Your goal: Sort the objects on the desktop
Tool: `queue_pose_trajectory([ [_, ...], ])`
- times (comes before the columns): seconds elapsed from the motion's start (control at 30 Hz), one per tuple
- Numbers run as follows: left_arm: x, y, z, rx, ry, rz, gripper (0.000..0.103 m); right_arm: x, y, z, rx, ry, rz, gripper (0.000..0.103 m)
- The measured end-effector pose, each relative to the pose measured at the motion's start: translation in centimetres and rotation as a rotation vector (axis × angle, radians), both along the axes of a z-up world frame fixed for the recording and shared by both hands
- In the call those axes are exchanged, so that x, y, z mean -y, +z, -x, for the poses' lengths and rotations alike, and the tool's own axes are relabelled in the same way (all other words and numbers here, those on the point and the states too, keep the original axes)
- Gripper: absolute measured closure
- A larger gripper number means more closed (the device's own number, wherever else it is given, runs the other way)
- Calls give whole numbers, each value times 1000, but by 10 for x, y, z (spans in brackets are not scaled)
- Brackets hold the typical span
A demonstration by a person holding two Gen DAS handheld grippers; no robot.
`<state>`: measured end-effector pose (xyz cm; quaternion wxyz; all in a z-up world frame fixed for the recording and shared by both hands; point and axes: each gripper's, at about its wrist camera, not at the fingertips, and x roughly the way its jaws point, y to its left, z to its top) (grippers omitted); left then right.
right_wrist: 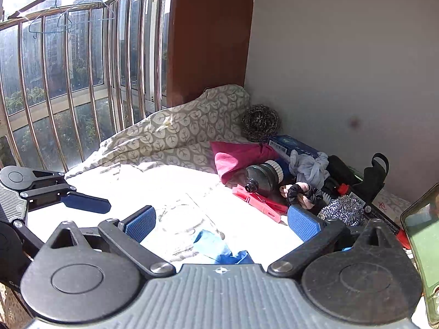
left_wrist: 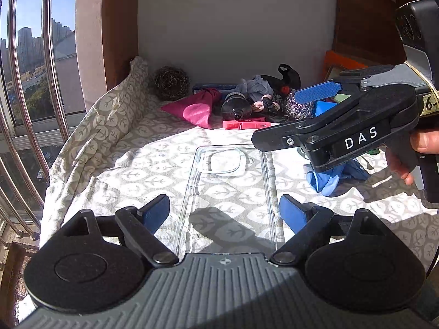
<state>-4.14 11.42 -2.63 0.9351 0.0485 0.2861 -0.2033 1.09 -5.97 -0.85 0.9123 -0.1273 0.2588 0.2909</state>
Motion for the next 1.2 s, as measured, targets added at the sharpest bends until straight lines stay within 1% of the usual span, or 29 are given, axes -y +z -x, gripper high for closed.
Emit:
queue_pose_trajectory([
  [0.03, -1, 0, 4, 12, 17, -14, 0, -5, -1, -3, 2, 19, 10, 0],
  [0.07, -1, -1, 6, 15, 22, -26, 0, -11, -3, -8, -2, 41, 18, 0],
  [0.1, 0, -1, 8, 6, 24, -31, 0, -15, -5, -13, -14, 56, 27, 0],
  [0.23, -1, -5, 13, -59, 8, -4, 0, -22, -17, -34, -66, 110, 58, 2],
  [0.27, 2, -9, 15, -78, 7, -10, 0, -21, -19, -39, -92, 137, 54, 3],
  [0.33, 6, -13, 17, -71, 21, -24, 0, -21, -20, -48, -149, 211, 43, 3],
  [0.4, 7, -14, 17, -71, 50, -18, 0, -24, -22, -55, -180, 282, 53, 4],
  [0.43, 6, -13, 16, -73, 62, -17, 0, -24, -22, -58, -190, 304, 62, 9],
  [0.5, 5, -11, 19, -65, 112, -27, 0, -25, -20, -66, -224, 339, 49, 17],
  [0.53, 5, -10, 22, -60, 129, -34, 0, -26, -19, -71, -246, 357, 46, 26],
  [0.6, 4, -10, 27, -69, 143, -52, 0, -29, -18, -74, -253, 383, 67, 29],
  [0.63, 4, -10, 29, -76, 152, -51, 0, -30, -19, -74, -255, 392, 80, 32],
  [0.7, 4, -11, 31, -83, 173, -44, 0, -28, -21, -74, -259, 405, 77, 32],
  [0.8, 6, -13, 34, -68, 194, -25, 0, -21, -26, -78, -283, 410, 40, 32],
  [0.83, 5, -14, 33, -63, 195, -22, 0, -19, -26, -78, -286, 412, 29, 35],
  [0.87, 7, -13, 30, -53, 190, -20, 4, -16, -25, -77, -290, 417, 18, 46],
  [0.9, 6, -13, 28, -43, 179, -12, 12, -14, -24, -75, -292, 418, 10, 52],
  [0.93, 5, -12, 26, -35, 181, -10, 19, -12, -23, -71, -285, 413, 13, 52],
  [1.0, 1, -10, 20, -42, 148, 3, 19, -8, -23, -65, -248, 384, 26, 52],
  [1.1, 2, -7, 18, -34, 89, -8, 19, 5, -21, -64, -249, 337, -18, 53],
  [1.2, 5, 0, 22, -17, 49, -4, 19, 14, -17, -61, -235, 306, -32, 53],
])
